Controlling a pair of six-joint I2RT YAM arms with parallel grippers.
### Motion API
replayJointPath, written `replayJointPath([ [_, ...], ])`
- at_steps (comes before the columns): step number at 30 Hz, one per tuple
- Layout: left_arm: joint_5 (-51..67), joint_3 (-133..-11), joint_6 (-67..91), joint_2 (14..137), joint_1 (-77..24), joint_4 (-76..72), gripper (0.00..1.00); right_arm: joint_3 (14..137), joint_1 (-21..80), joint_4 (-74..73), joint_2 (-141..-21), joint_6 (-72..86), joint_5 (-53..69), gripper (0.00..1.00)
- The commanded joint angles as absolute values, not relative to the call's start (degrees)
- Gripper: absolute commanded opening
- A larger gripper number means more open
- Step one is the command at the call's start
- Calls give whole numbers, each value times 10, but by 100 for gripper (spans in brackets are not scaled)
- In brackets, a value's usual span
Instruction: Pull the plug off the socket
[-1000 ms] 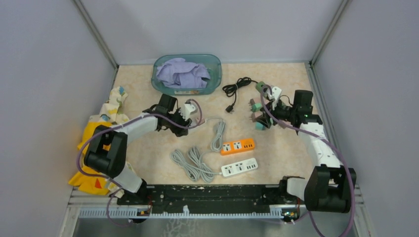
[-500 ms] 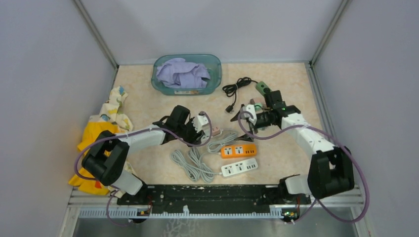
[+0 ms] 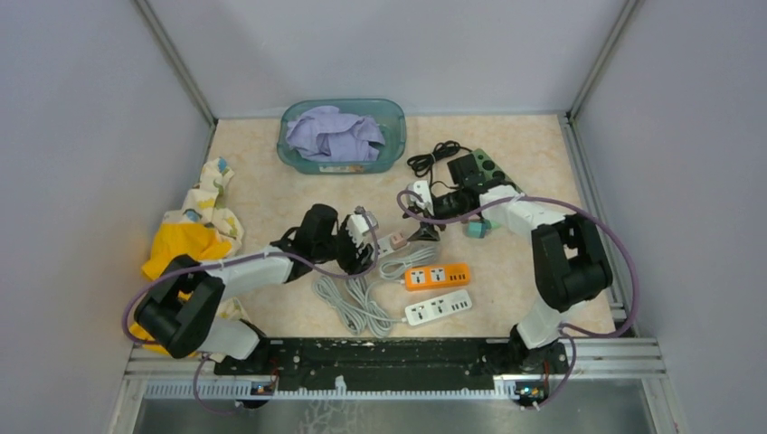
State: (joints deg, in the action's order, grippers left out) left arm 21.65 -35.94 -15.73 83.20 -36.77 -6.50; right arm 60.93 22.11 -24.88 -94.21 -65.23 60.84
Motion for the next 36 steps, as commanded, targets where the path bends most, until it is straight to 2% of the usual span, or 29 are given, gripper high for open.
replayJointPath([
  [1, 255, -287, -105, 775, -377, -232, 74, 650, 234, -228, -970, -650, 593, 61],
  [4, 255, -237, -109, 770, -377, -325, 78, 687, 238, -273, -999, -674, 600, 60],
  [8, 243, -209, -118, 795, -378, -383, 77, 734, 246, -350, -1036, -732, 599, 58],
  [14, 209, -179, -130, 839, -378, -482, 76, 729, 266, -338, -1044, -728, 563, 57],
  [27, 218, -203, -166, 890, -378, -473, 74, 733, 284, -407, -1037, -796, 554, 55],
  [32, 229, -234, -157, 920, -378, -458, 69, 728, 287, -389, -1051, -773, 543, 54],
  [36, 229, -235, -154, 930, -378, -464, 64, 729, 295, -404, -1062, -791, 544, 47],
])
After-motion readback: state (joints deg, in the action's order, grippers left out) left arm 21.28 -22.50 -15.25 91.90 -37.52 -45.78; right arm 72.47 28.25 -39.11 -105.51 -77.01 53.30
